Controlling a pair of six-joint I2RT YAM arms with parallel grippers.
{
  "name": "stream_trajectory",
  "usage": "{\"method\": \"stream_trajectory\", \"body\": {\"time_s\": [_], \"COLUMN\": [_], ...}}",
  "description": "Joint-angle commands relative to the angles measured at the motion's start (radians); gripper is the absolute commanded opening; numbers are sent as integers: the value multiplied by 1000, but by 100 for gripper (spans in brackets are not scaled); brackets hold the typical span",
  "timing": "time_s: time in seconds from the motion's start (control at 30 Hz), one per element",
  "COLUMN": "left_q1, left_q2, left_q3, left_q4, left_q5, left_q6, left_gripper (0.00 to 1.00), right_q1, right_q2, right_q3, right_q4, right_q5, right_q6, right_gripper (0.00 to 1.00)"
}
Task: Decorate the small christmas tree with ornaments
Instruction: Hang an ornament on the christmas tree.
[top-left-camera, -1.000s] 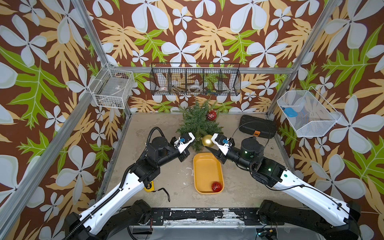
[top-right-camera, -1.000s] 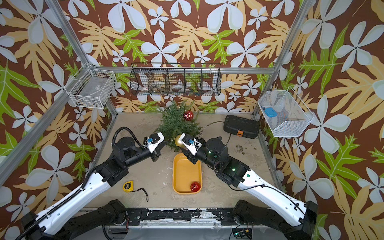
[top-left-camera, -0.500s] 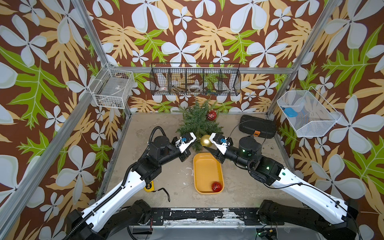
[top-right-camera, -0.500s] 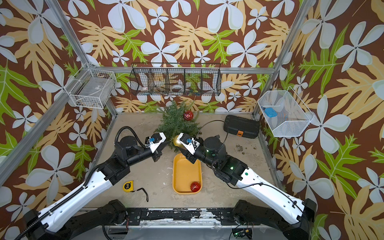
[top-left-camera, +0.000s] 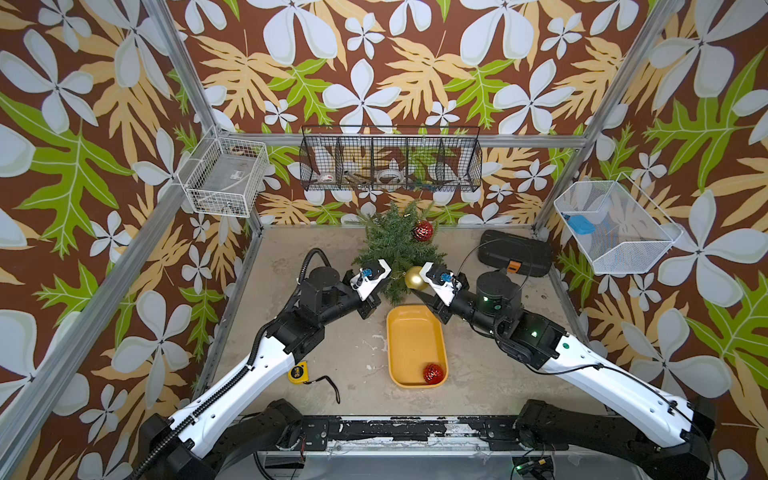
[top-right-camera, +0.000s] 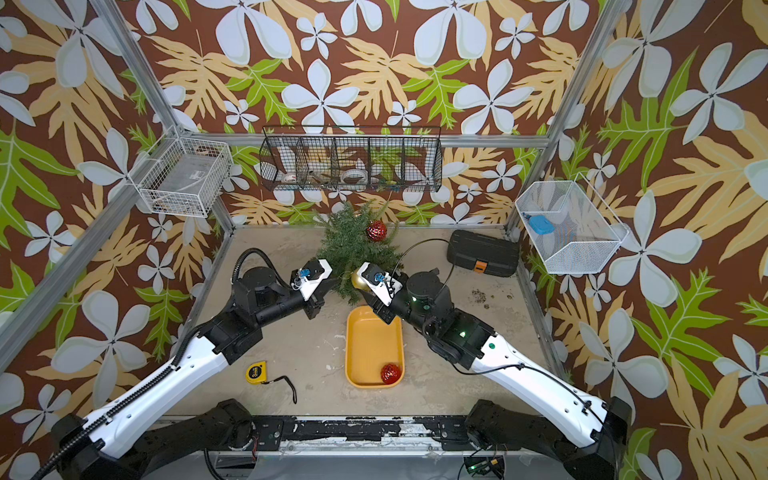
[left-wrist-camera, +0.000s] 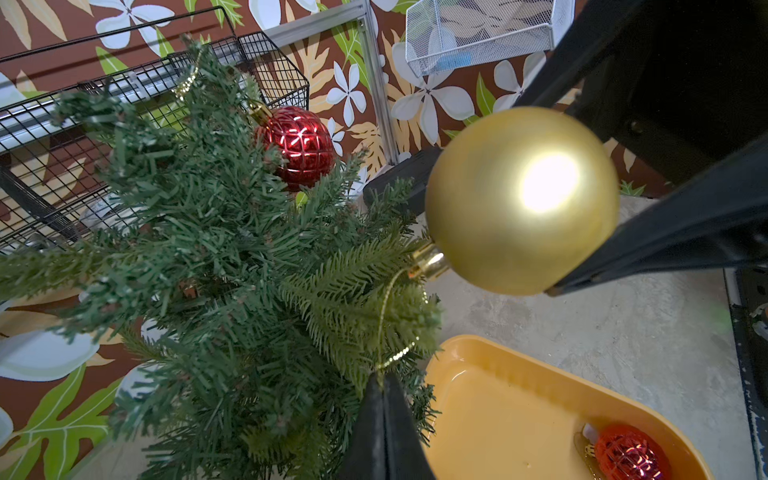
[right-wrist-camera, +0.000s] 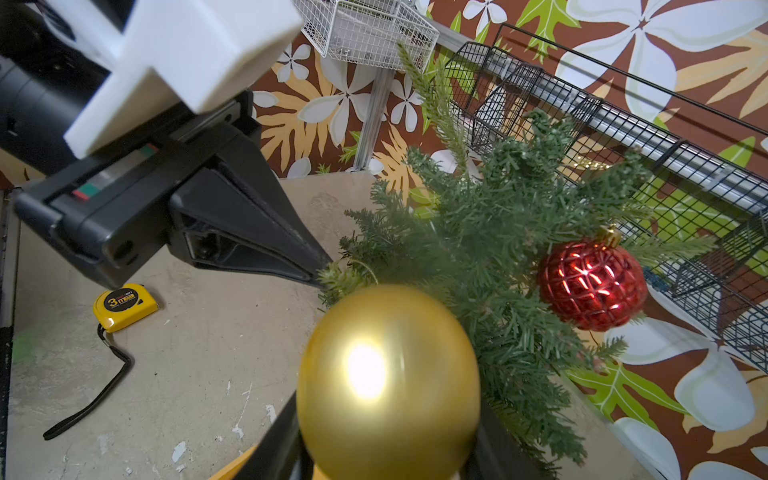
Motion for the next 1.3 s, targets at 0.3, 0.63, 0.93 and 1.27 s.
{"method": "stream_trajectory", "body": {"time_s": [0.3,0.63,0.93,1.27], "left_q1": [9,12,13,13], "left_q2": [14,-12,-109,-215], "left_q3": [22,25,-20,-124], "left_q4": [-13,10,9,42], "left_q5": [19,-35,-168,-249], "left_q6": [-25,-61,-82,-102], "left_gripper": [0,31,39,41], "right_q1": [2,1,1,1], "right_q2": [-1,-16,-21,-98], "right_q3": [-28,-69,-77,-107], "right_q4": [-7,17,19,-58], "right_q5": [4,-27,-57,-76], "right_q6": [24,68,123,175], "right_gripper": [23,27,62,71]}}
